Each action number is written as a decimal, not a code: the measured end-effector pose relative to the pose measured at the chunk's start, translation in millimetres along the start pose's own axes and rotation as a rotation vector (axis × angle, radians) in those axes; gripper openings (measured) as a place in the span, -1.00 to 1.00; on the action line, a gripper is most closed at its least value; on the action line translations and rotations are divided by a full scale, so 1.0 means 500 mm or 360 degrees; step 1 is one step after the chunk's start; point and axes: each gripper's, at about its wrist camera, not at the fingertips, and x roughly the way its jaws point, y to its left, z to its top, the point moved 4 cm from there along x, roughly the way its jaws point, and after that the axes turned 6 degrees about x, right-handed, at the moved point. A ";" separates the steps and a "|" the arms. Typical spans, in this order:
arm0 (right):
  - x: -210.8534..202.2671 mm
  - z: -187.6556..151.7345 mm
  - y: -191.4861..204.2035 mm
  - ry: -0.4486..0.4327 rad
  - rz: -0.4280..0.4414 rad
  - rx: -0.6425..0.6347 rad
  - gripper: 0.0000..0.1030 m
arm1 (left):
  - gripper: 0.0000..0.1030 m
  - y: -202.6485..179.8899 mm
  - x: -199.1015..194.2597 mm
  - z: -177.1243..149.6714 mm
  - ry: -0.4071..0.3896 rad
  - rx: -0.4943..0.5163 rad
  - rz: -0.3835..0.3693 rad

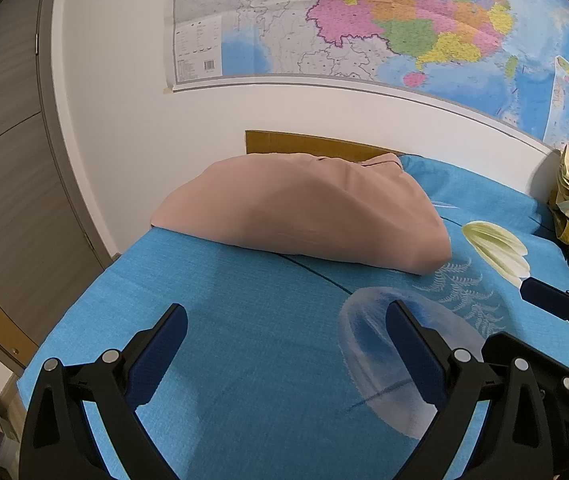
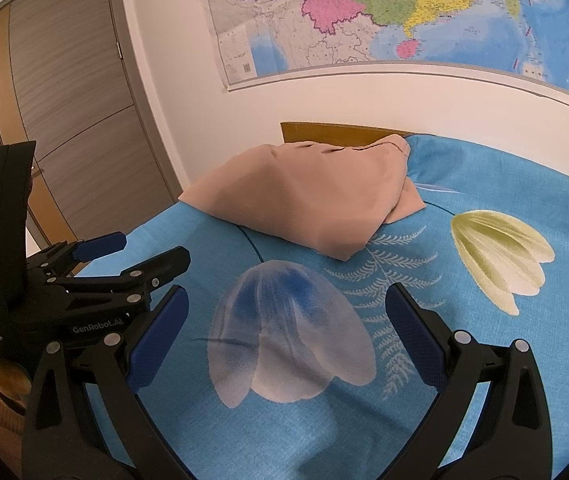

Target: Fold large clothes

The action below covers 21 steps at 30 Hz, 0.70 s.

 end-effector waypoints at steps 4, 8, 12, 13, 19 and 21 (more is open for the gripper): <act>-0.002 0.000 -0.002 -0.0004 0.0003 0.0003 0.89 | 0.86 -0.001 -0.002 0.000 -0.0001 0.0002 0.0001; -0.004 0.001 -0.004 -0.0003 0.0001 0.0005 0.89 | 0.86 -0.005 -0.003 -0.001 -0.0004 0.0005 0.0005; -0.005 0.001 -0.006 -0.0004 0.0004 0.0010 0.89 | 0.86 -0.007 -0.006 -0.001 -0.0013 0.0016 0.0012; -0.006 0.001 -0.007 -0.0006 0.0003 0.0011 0.89 | 0.86 -0.010 -0.007 -0.001 -0.0020 0.0022 0.0014; -0.010 -0.003 -0.015 -0.0010 -0.0004 0.0022 0.89 | 0.80 -0.023 -0.014 -0.003 -0.0039 0.0040 -0.0012; -0.017 -0.005 -0.023 -0.0018 -0.0027 0.0031 0.89 | 0.87 -0.030 -0.007 -0.004 -0.0009 0.0025 -0.0055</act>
